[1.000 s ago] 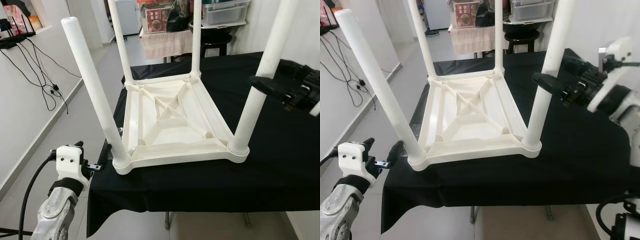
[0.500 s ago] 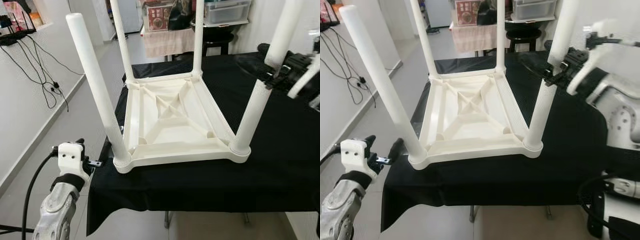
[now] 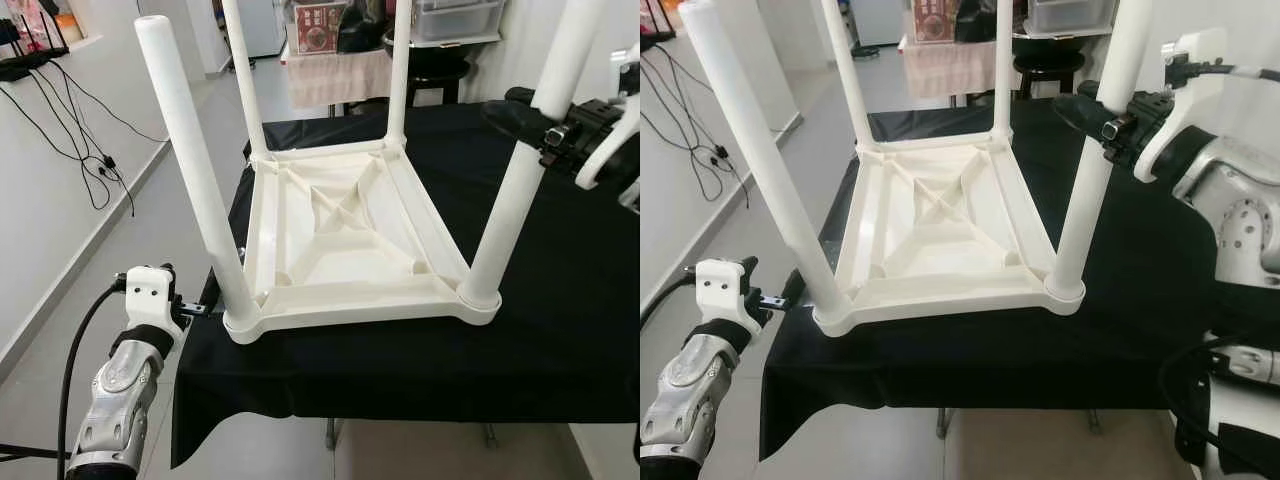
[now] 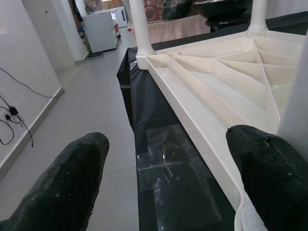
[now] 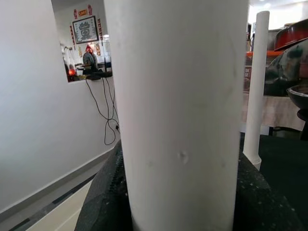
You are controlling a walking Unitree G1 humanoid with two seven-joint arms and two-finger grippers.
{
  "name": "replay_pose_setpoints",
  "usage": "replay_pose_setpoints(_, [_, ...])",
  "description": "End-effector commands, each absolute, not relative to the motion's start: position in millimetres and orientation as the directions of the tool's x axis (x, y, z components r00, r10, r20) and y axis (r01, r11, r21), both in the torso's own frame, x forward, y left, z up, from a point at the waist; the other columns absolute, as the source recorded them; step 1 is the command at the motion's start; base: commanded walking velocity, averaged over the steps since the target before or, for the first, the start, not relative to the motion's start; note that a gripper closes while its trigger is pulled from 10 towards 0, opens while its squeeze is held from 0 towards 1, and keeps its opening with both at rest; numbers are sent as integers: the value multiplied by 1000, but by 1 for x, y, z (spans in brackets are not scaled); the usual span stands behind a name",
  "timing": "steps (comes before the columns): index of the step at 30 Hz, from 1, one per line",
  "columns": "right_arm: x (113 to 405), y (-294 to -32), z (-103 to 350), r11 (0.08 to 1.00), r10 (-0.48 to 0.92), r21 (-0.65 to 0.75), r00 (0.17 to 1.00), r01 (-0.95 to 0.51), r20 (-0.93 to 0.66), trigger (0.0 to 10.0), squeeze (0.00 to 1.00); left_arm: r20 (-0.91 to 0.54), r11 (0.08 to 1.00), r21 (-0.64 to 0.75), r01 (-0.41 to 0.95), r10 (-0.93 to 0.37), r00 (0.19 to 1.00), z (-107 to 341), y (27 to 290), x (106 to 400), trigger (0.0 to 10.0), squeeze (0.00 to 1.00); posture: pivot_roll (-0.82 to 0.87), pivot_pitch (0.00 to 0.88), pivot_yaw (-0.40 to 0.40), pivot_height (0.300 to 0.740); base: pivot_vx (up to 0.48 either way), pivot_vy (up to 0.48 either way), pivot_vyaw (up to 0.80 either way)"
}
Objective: Building children table
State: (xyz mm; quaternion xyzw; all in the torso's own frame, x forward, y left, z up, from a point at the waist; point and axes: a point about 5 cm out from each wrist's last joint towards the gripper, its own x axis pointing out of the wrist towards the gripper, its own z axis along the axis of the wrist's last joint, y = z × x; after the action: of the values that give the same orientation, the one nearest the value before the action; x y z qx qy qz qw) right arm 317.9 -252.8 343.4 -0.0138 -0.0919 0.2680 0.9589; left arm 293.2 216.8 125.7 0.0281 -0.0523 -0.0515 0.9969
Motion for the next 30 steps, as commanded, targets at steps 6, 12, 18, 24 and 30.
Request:
replay_pose_setpoints(6, [322, -238, 338, 833, 553, -51, 825, -551, 117, 0, 0, 83, 978, 59, 198, -202, 976, 120, 210, 304, 10000, 0, -175, 27, 46, 740, 0, 0, 0])
replay_pose_setpoints(12, [323, -236, 335, 833, 552, -46, 826, -551, 109, 0, 0, 84, 968, 75, 240, -246, 966, 123, 220, 275, 10000, 0, -170, 37, 66, 740, 0, 0, 0])
replay_pose_setpoints(18, [323, -234, 331, 829, 558, -36, 823, -558, 104, 0, 0, 71, 963, 82, 256, -262, 963, 124, 227, 252, 10000, 0, -142, 40, 67, 740, 0, 0, 0])
replay_pose_setpoints(24, [326, -228, 326, 822, 568, -24, 817, -568, 102, 0, 0, 55, 951, 59, 302, -305, 951, 122, 224, 229, 10000, 0, -121, 37, 67, 740, 0, 0, 0])
replay_pose_setpoints(30, [324, -223, 329, 809, 587, -25, 802, -588, 112, 0, 0, 61, 963, 47, 265, -267, 962, 115, 219, 263, 10000, 0, -138, 49, 64, 740, 0, 0, 0])
